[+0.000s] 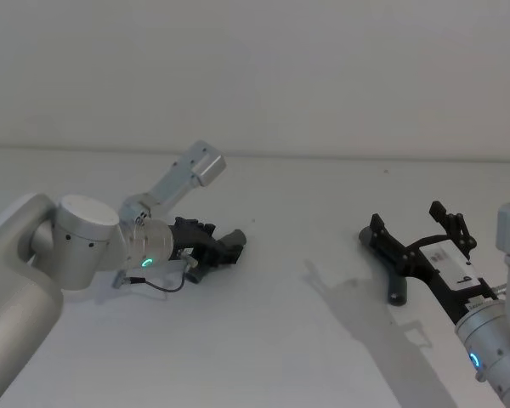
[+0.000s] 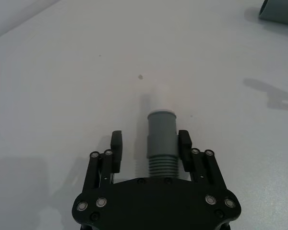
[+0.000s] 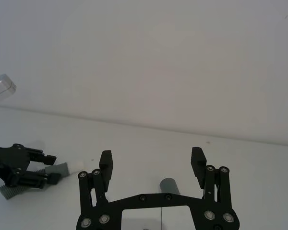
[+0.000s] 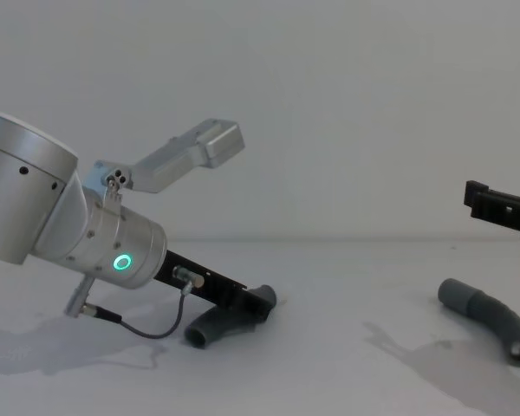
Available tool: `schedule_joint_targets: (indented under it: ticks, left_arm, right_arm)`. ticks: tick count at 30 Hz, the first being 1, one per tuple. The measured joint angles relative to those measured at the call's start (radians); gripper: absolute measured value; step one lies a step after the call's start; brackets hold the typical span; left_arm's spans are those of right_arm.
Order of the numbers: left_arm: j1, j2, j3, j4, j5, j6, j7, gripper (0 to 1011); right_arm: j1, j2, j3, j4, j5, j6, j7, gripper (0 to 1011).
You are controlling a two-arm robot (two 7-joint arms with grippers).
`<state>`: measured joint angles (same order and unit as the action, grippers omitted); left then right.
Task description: Use both hands to pick up one end of the pipe from the table, align the ends, and insert them.
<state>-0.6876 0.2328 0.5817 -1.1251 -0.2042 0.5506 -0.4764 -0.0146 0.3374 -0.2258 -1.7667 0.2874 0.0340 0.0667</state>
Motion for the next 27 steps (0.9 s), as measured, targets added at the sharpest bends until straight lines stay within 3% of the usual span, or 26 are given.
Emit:
schedule_joint_targets:
  ticks: [12, 19, 27]
  left_arm:
    - [0.006, -0.005, -0.008, -0.003, -0.002, 0.011, 0.007, 354]
    - [0.008, -0.006, -0.01, -0.004, -0.003, 0.013, 0.008, 353]
    - [0.008, -0.007, -0.011, -0.004, -0.003, 0.015, 0.01, 353]
  right_arm:
    - [0.0, 0.0, 0.0, 0.0, 0.0, 0.0, 0.0, 1001]
    - [0.005, 0.004, 0.001, 0.0, 0.001, 0.011, 0.011, 1001]
    - [0.04, 0.043, 0.0, 0.0, 0.017, 0.097, 0.07, 1001]
